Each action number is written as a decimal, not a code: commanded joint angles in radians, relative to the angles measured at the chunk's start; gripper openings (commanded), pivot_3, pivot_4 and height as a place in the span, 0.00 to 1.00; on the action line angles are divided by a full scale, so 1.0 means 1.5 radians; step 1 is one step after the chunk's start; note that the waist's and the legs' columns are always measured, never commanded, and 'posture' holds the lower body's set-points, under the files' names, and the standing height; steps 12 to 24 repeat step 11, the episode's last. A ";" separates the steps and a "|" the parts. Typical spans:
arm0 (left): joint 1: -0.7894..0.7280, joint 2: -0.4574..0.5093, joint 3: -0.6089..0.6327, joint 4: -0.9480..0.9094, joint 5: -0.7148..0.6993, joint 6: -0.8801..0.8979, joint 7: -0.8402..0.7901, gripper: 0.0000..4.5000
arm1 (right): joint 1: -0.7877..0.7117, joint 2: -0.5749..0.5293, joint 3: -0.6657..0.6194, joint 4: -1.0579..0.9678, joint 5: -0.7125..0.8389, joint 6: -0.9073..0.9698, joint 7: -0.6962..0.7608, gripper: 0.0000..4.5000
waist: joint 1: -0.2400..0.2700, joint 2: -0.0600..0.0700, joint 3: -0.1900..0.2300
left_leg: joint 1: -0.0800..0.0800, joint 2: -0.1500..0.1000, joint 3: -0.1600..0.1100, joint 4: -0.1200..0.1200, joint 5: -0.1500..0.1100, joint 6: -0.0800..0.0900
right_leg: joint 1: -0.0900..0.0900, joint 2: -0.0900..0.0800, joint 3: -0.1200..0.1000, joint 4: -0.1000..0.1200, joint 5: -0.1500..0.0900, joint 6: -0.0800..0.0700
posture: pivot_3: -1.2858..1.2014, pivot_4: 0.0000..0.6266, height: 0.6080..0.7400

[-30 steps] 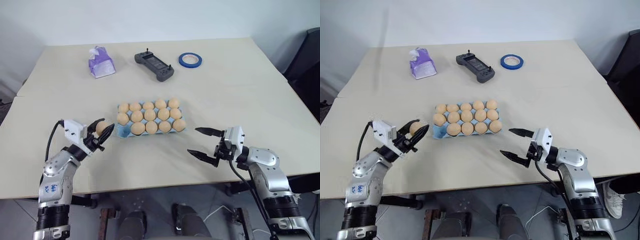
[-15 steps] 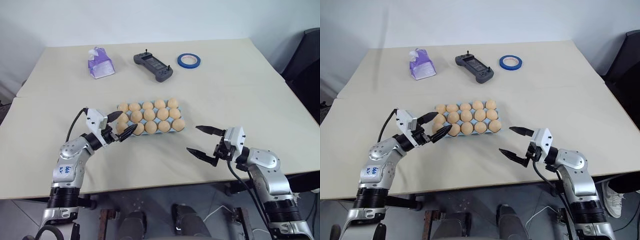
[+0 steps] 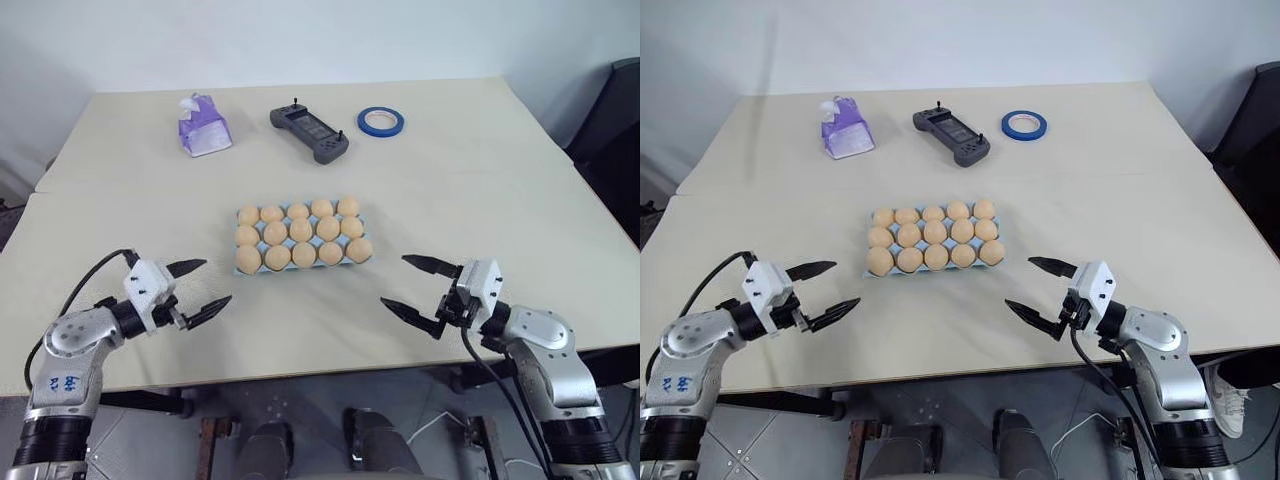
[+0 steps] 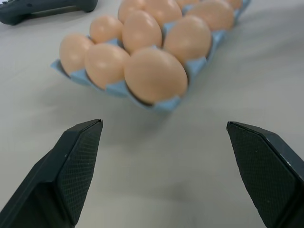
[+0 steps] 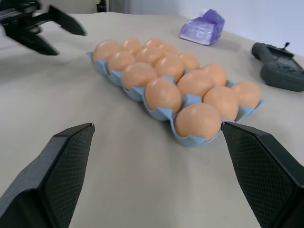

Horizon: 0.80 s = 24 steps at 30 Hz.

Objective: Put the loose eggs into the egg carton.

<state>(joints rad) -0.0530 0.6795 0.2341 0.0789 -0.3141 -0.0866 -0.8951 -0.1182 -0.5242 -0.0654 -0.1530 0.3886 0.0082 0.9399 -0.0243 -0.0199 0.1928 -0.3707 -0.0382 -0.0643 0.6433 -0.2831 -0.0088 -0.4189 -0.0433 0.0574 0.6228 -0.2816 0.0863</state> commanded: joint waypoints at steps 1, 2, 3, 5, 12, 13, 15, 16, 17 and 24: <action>0.038 -0.002 0.037 -0.062 -0.021 -0.007 0.014 0.99 | 0.014 -0.011 -0.010 -0.040 -0.004 0.003 -0.016 1.00 | 0.000 0.000 0.000 | 0.000 0.000 0.000 0.000 0.000 0.000 | 0.000 0.000 0.000 0.000 0.000 0.000 | 0.52 0.24 1.00; 0.052 -0.008 0.042 -0.079 -0.023 -0.004 0.023 0.99 | 0.018 -0.013 -0.006 -0.043 -0.010 -0.002 -0.015 1.00 | 0.000 0.000 0.000 | 0.000 0.000 0.000 -0.001 0.000 0.000 | 0.000 0.000 0.000 -0.001 0.000 0.000 | 0.52 0.24 1.00; 0.062 -0.012 0.047 -0.094 -0.027 0.002 0.032 0.99 | 0.021 -0.013 -0.005 -0.043 -0.012 -0.004 -0.015 1.00 | 0.001 0.000 0.000 | 0.000 0.000 0.000 -0.001 0.000 0.000 | 0.000 0.000 0.000 -0.001 0.000 0.000 | 0.52 0.24 1.00; 0.084 -0.020 0.060 -0.115 -0.031 0.008 0.047 0.99 | 0.024 -0.005 -0.003 -0.034 -0.012 -0.013 -0.017 1.00 | 0.001 0.000 0.000 | 0.000 0.000 0.000 -0.002 0.000 0.000 | 0.000 0.000 0.000 -0.002 0.000 0.000 | 0.52 0.24 1.00; 0.097 -0.029 0.069 -0.136 -0.035 0.019 0.070 0.99 | 0.017 0.008 0.004 0.007 -0.016 -0.046 -0.007 1.00 | 0.000 0.000 0.000 | 0.001 0.000 0.000 -0.003 0.000 0.001 | 0.000 0.000 0.000 -0.002 0.000 0.000 | 0.52 0.24 1.00; 0.097 -0.029 0.069 -0.136 -0.035 0.019 0.070 0.99 | 0.017 0.008 0.004 0.007 -0.016 -0.046 -0.007 1.00 | 0.000 0.000 0.000 | 0.001 0.000 0.000 -0.003 0.000 0.001 | 0.000 0.000 0.000 -0.002 0.000 0.000 | 0.52 0.24 1.00; 0.097 -0.029 0.069 -0.136 -0.035 0.019 0.070 0.99 | 0.017 0.008 0.004 0.007 -0.016 -0.046 -0.007 1.00 | 0.000 0.000 0.000 | 0.001 0.000 0.000 -0.003 0.000 0.001 | 0.000 0.000 0.000 -0.002 0.000 0.000 | 0.52 0.24 1.00; 0.097 -0.029 0.069 -0.136 -0.035 0.019 0.070 0.99 | 0.017 0.008 0.004 0.007 -0.016 -0.046 -0.007 1.00 | 0.000 0.000 0.000 | 0.001 0.000 0.000 -0.003 0.000 0.001 | 0.000 0.000 0.000 -0.002 0.000 0.000 | 0.52 0.24 1.00; 0.097 -0.029 0.069 -0.136 -0.035 0.019 0.070 0.99 | 0.017 0.008 0.004 0.007 -0.016 -0.046 -0.007 1.00 | 0.000 0.000 0.000 | 0.001 0.000 0.000 -0.003 0.000 0.001 | 0.000 0.000 0.000 -0.002 0.000 0.000 | 0.52 0.24 1.00; 0.097 -0.029 0.069 -0.136 -0.035 0.019 0.070 0.99 | 0.017 0.008 0.004 0.007 -0.016 -0.046 -0.007 1.00 | 0.000 0.000 0.000 | 0.001 0.000 0.000 -0.003 0.000 0.001 | 0.000 0.000 0.000 -0.002 0.000 0.000 | 0.52 0.24 1.00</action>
